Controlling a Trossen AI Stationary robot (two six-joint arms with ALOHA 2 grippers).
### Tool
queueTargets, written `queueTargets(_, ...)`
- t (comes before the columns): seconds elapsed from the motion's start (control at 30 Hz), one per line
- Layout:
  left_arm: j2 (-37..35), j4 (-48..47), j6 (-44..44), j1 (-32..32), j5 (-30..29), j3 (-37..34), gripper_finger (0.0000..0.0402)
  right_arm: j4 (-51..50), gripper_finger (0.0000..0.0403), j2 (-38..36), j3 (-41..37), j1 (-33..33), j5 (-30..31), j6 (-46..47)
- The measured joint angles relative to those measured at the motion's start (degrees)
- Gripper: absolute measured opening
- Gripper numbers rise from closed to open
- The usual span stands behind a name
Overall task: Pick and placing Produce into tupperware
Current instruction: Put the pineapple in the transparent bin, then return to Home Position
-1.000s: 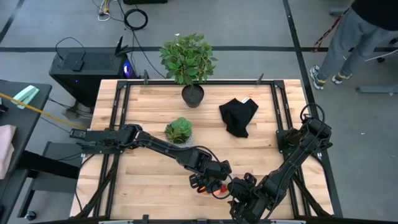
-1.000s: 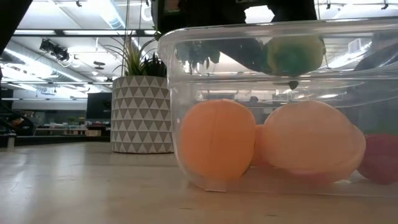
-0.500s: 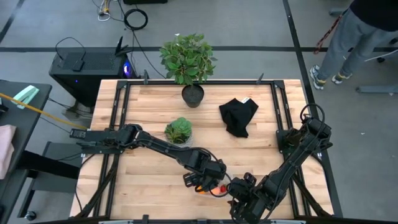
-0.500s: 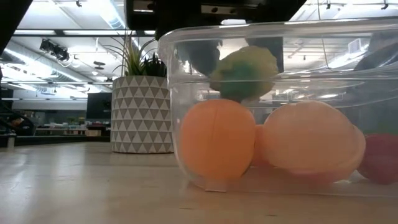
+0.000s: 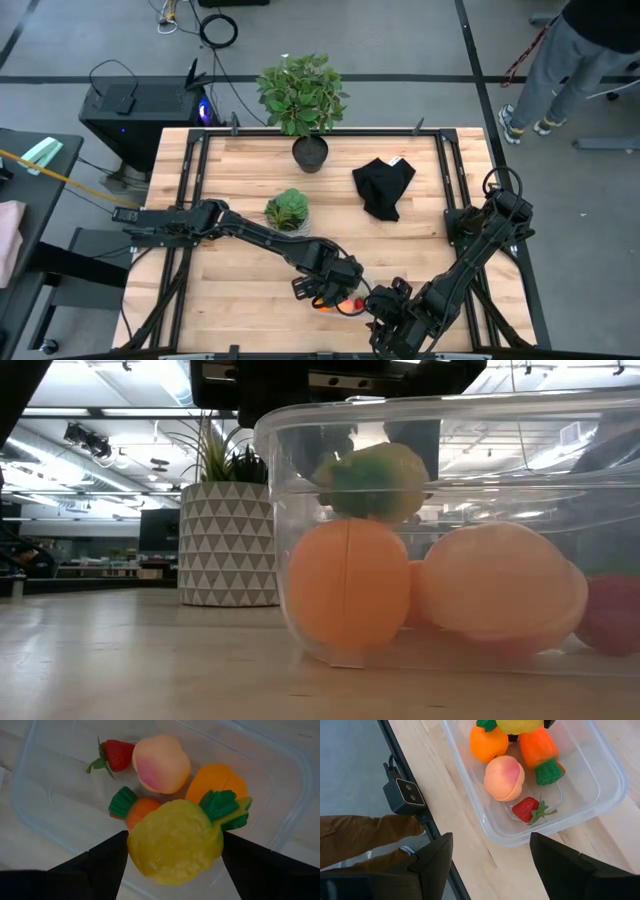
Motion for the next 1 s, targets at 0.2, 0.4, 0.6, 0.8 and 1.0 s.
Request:
queueTargets(0.2, 0.0, 0.0, -0.1, 0.0, 0.0, 0.0, 0.0313, 0.0, 0.0272, 0.0, 0.0, 0.0, 0.0, 0.0)
queueTargets(0.4, 0.0, 0.5, -2.3, 0.0, 0.0, 0.0, 0.0314, 0.0, 0.0272, 0.0, 0.0, 0.0, 0.0, 0.0)
queueTargets(0.6, 0.0, 1.2, -3.1, 0.1, 0.0, 0.0, 0.0316, 0.1, 0.0272, 0.0, 0.0, 0.0, 0.1, 0.0)
queueTargets(0.8, 0.0, 1.4, -4.0, 0.0, 0.5, 0.0, 0.0345, 0.6, 0.0272, 0.0, 0.0, 0.0, 0.1, 0.0)
queueTargets(1.0, 0.0, 1.8, -4.3, 0.1, 0.4, 0.0, 0.0372, 0.6, 0.0272, 0.0, 0.0, 0.0, 0.1, 0.8)
